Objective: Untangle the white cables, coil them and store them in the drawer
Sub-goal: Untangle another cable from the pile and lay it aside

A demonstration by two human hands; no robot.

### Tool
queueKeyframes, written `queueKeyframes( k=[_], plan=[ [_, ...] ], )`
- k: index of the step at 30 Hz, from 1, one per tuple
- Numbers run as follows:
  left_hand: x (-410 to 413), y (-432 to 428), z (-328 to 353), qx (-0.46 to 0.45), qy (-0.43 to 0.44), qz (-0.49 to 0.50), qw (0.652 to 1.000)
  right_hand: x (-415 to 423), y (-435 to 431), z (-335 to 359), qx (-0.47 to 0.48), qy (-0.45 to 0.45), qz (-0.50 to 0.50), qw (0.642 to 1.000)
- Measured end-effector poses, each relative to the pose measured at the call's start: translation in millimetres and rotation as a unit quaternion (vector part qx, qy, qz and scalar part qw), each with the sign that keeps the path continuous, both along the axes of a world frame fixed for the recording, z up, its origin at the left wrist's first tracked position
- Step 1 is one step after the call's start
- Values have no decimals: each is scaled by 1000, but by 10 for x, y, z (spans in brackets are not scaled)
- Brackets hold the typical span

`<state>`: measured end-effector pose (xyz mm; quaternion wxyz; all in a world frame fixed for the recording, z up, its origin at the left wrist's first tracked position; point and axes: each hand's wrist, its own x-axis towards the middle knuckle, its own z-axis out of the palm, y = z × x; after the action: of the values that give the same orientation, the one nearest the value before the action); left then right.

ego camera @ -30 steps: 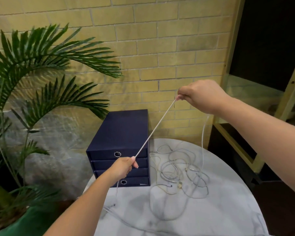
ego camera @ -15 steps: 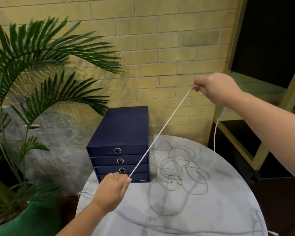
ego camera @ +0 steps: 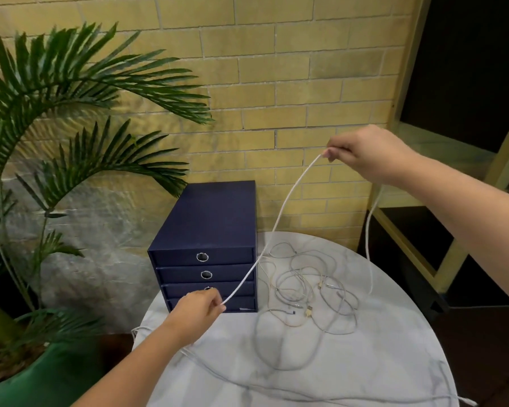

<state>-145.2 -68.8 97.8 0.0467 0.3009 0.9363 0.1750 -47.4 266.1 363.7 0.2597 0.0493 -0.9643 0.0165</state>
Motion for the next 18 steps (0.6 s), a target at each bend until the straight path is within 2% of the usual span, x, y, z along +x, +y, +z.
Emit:
queueKeyframes(
  k=[4,7,11,14,15,18],
  plan=[
    [1,306,176,6,-134,-10,991,-13,-296,62,-31,-6,48,998],
    [131,570,606,146,-205,-45,967,-37,-444,102,-21,-27,65,997],
    [295,866,1355,370,-230,-101,895,-86,-574,69,17,-54,90,994],
    [343,1012,1766,460,-257,-108,843,-119,-578,9,30,-56,89,994],
    [356,1043,1868,469,-249,-100,841,-129,-577,-11,32,-55,89,994],
    [302,1046,1994,430,-135,-78,889,-131,-552,-57,26,-64,82,994]
  ],
)
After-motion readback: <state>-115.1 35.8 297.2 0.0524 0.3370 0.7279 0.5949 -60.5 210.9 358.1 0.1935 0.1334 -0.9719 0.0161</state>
